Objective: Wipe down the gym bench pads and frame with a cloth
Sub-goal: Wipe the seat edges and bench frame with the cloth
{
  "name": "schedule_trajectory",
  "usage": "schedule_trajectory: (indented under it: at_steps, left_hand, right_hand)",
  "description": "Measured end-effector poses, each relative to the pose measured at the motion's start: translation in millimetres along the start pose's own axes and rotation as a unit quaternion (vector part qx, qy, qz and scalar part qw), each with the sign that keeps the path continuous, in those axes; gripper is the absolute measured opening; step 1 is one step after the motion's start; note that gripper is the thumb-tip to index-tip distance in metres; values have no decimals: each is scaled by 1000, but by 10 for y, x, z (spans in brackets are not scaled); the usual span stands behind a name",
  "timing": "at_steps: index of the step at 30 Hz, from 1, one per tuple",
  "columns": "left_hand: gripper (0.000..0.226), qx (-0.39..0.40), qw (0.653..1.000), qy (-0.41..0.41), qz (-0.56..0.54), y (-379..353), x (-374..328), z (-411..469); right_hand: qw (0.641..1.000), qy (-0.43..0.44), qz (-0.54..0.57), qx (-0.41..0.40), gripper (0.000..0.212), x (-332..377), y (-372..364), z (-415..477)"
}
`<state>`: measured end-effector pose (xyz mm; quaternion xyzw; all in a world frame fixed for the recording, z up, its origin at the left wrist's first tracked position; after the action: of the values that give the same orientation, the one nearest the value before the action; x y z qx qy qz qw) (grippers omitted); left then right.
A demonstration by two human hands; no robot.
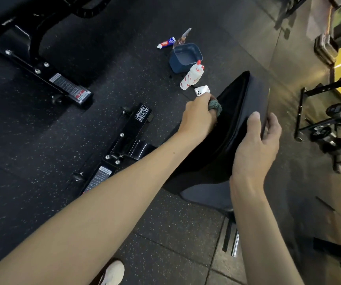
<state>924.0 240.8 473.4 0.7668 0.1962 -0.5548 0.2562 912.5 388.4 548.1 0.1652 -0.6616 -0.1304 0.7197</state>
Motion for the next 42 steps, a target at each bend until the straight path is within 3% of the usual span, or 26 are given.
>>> schedule_trajectory:
  at_steps: [4,10,16,23,29,34,42]
  left_hand:
    - [23,11,999,3,37,-98,-125,273]
    - [21,-7,998,59,-24,-145,-209,541]
    - [28,-36,998,10,-59,52,-384,18]
    - [21,-31,983,-103,-150,320,-608,-563]
    - [35,-16,985,-159,-64,74,-843,-469]
    - [30,19,980,-197,8,-52,-1102,-129]
    - [25,82,991,-68,-78,-170,-993,619]
  right_hand:
    - [1000,26,-11,-10,46,68,26,-31]
    - [1000,27,8,-11,44,101,16,-56]
    - [1000,9,15,0,46,112,0,-76]
    - [1000,5,-11,11,43,128,-4,-71]
    - [999,7,-25,25,45,107,-7,-59]
    - [999,-7,-27,29,45,92,-13,-65]
    - [995,-89,-39,-1,39,187,19,-64]
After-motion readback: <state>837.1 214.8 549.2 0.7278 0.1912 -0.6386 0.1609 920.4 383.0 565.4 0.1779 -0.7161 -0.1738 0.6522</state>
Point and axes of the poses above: each hand's wrist, its own z-axis towards the middle knuckle, its own y-axis out of the back of the hand, x = y × z, the point moved 8 cm from there along z, towards the middle knuckle, and after that the axes turned 3 degrees about y, right-handed, at the moved point
